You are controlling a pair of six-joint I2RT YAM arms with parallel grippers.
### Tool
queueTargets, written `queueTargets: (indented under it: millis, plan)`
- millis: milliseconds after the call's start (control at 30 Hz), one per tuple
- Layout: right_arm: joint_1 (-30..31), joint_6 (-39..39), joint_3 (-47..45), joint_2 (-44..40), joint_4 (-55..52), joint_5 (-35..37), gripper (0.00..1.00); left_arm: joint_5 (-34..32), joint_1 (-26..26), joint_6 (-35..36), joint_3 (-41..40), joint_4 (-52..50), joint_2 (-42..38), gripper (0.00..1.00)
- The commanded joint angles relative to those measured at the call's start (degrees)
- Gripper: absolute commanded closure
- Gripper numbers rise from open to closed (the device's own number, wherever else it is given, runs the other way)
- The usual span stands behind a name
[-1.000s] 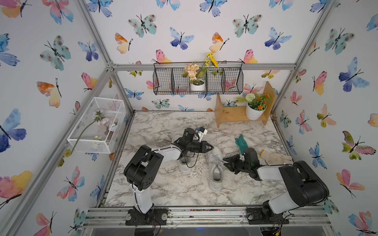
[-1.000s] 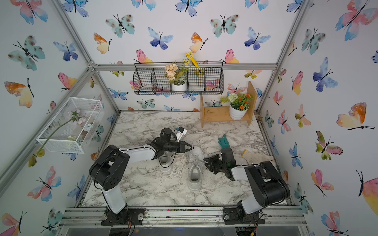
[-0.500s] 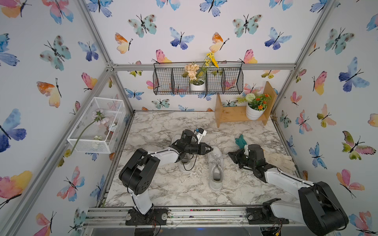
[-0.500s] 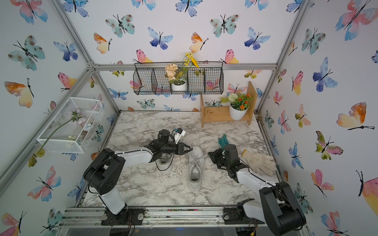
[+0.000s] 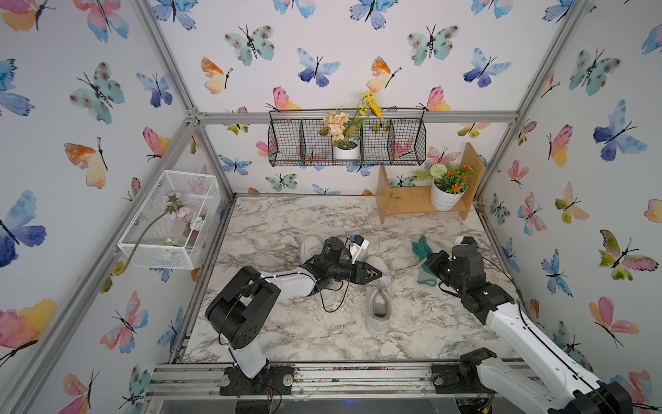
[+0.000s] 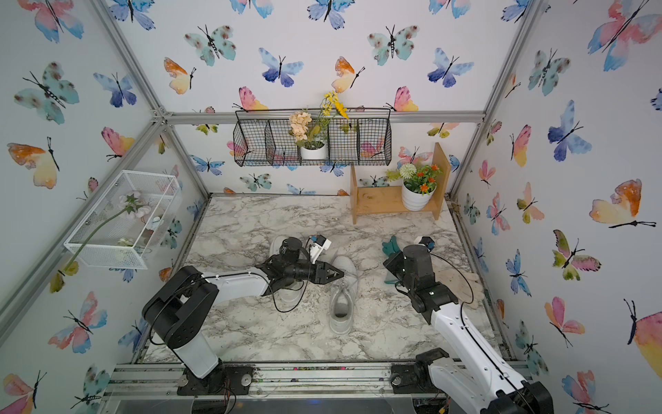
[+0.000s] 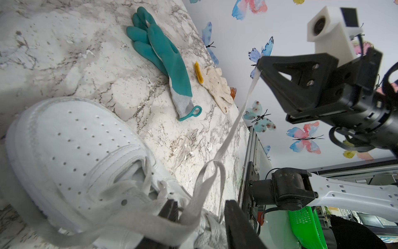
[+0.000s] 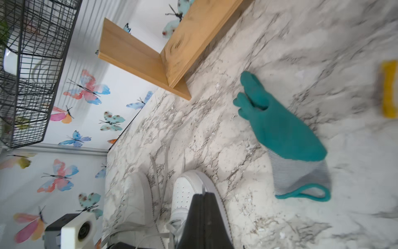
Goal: Tie the shoes
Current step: Cross the shoelace with the shoelace.
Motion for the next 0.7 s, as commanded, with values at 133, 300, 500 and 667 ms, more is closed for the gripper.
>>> queueTargets:
  millis: [133,300,500,667]
  plan:
    - [-0.3,-11.5,6.3,-0.8,-10.1,15.2,0.98,-5.1,-0.1,4.6,1.4,-7.2,-3.5,0.53]
    - [-0.4,-15.5,9.1,-0.9,-11.1,18.7,0.98,-8.0,-0.1,7.2,3.0,-12.1,-4.4,0.51]
    - [-0.4,-19.1,10.9,-0.9,-11.6,21.6,0.98,-16.1,0.1,12.6,5.4,-23.4,-7.7,0.50]
    - [-0.4,-21.2,11.2,-0.3,-11.6,23.6,0.98,-21.7,0.5,14.2,7.5,-31.9,-8.9,0.50]
